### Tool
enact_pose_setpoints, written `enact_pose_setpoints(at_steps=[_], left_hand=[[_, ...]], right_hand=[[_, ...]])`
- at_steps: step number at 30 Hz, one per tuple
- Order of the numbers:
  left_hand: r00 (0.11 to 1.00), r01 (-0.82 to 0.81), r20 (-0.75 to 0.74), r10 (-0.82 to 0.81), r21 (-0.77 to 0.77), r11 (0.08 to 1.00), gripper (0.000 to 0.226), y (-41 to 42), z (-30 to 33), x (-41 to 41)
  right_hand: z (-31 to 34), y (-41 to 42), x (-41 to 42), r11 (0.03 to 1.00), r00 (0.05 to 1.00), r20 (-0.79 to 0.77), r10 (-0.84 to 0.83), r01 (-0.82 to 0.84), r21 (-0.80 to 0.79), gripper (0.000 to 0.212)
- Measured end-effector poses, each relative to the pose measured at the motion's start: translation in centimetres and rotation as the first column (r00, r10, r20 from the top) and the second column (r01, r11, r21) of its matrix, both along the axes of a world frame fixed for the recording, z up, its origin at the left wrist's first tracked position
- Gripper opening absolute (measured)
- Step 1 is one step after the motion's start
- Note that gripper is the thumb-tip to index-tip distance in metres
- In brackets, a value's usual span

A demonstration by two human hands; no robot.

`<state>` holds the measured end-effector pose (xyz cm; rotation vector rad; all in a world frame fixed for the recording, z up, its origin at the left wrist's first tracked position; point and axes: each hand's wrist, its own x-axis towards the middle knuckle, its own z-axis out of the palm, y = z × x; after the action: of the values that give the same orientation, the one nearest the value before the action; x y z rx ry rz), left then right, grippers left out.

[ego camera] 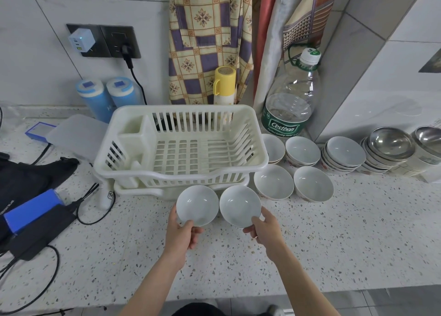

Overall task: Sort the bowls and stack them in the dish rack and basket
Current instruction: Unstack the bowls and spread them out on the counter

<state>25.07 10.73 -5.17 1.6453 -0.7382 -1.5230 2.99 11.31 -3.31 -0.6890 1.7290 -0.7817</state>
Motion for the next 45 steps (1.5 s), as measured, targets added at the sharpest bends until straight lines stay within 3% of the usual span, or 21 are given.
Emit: enact_pose_setpoints(at_steps=[13,20,23,27,31,35,40,45], left_hand=[[0.997,0.07,0.035,-0.071,0.032,0.997,0.062,0.5,1.0,0.3],[0.985,0.04,0.17,-0.031,-0.046,0.998,0.08,1.2,1.7,-0.4],[0.958,-0.083,0.261,0.122,-0.155,0.984,0.056,1.7,1.6,-1.1],[0.935,-0.18,0.251,0.251,-0.272,0.945,0.024,2.3,2.4,-3.5],[0.969,-0.12,0.171,0.177,-0.299,0.947,0.005,0.9,3.9,-8.1],[0.986,-0.07,0.122,0.113,-0.313,0.947,0.008,-1.5,5.2,-14.4],[0.997,0.001,0.079,0.019,-0.25,0.968,0.014,-5.7,5.4,-22.5],[0.977,-0.215,-0.014,0.214,-0.03,0.976,0.031,-10.6,4.9,-27.3]], right_hand=[[-0.4,0.8,1.4,0.987,0.985,0.072,-0.158,0.156,0.028,0.043],[0.1,1.0,0.7,0.991,0.991,0.066,-0.115,0.11,0.077,0.032],[0.7,0.9,-0.5,0.994,0.999,0.024,-0.047,0.045,0.099,0.027],[1.8,0.5,-3.4,0.99,0.997,-0.053,0.062,-0.055,0.132,0.027],[3.2,-0.4,-7.8,0.992,0.987,-0.131,0.093,-0.081,0.098,0.028],[4.9,-2.1,-13.4,0.997,0.99,-0.128,-0.063,0.056,-0.061,0.022],[5.7,-6.0,-19.7,0.978,0.968,-0.172,-0.182,0.161,-0.13,0.019],[5.6,-10.5,-22.8,0.998,0.973,-0.225,0.047,-0.054,-0.023,0.021]])
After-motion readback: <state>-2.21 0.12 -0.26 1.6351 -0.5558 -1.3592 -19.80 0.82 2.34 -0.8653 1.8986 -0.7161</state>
